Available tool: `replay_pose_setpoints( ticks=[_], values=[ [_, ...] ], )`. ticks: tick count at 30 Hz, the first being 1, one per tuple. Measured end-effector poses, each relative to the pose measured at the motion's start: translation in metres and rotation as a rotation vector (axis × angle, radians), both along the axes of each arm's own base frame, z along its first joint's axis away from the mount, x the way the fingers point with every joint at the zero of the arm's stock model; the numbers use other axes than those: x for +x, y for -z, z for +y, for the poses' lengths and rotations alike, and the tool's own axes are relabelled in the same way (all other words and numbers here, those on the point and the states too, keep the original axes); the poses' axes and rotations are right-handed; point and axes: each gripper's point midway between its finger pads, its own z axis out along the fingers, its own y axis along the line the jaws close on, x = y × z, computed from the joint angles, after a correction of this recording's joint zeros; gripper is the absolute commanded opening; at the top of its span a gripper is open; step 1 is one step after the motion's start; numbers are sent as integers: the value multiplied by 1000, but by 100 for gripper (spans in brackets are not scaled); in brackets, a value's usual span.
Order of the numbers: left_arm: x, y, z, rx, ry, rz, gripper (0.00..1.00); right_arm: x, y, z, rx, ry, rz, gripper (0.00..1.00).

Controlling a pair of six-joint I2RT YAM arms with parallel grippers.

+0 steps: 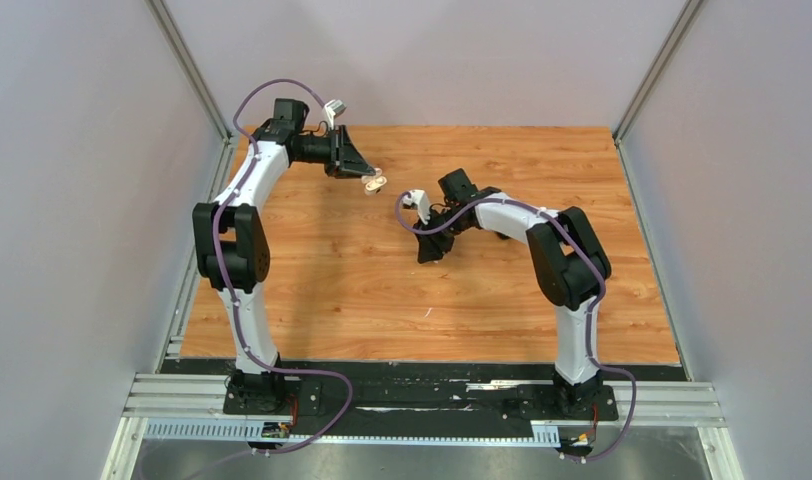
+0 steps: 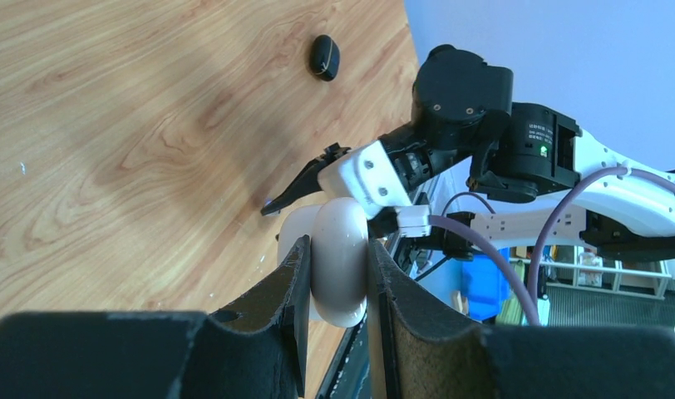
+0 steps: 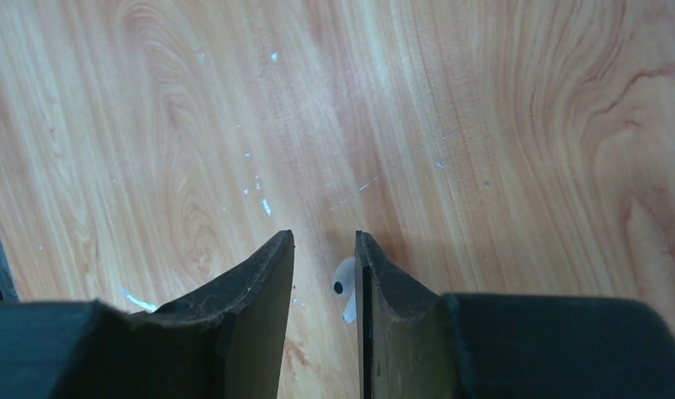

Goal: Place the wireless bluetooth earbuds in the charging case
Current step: Pick up the earbud from the center of the board.

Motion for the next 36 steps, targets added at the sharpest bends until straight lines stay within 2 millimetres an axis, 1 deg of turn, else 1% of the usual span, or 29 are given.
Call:
replay_pose_setpoints(
  ticks=[3,8,15,19,25,28,29,32,36],
  values=[
    [-1,-1,2,1,-5,0,0,3,7,2,-56,19,5,32],
    [0,0,4,2,-10,1,0,7,6,3,-96,49,-4,32],
    [0,0,4,2,-11,2,0,12,11,-6,-163,101,-16,32],
    [0,0,4,2,-12,3,0,11,14,-12,-204,123,-11,30],
    [0,0,4,2,-13,5,0,11,15,-13,-218,148,0,29],
    [0,0,4,2,-13,6,0,11,15,-13,-222,153,2,35],
    [0,0,4,2,-13,6,0,11,15,-13,-223,155,3,35],
    [0,0,4,2,-13,6,0,11,16,-13,-228,160,3,35],
    [0,0,4,2,-13,6,0,11,16,-14,-235,169,3,33]
  ],
)
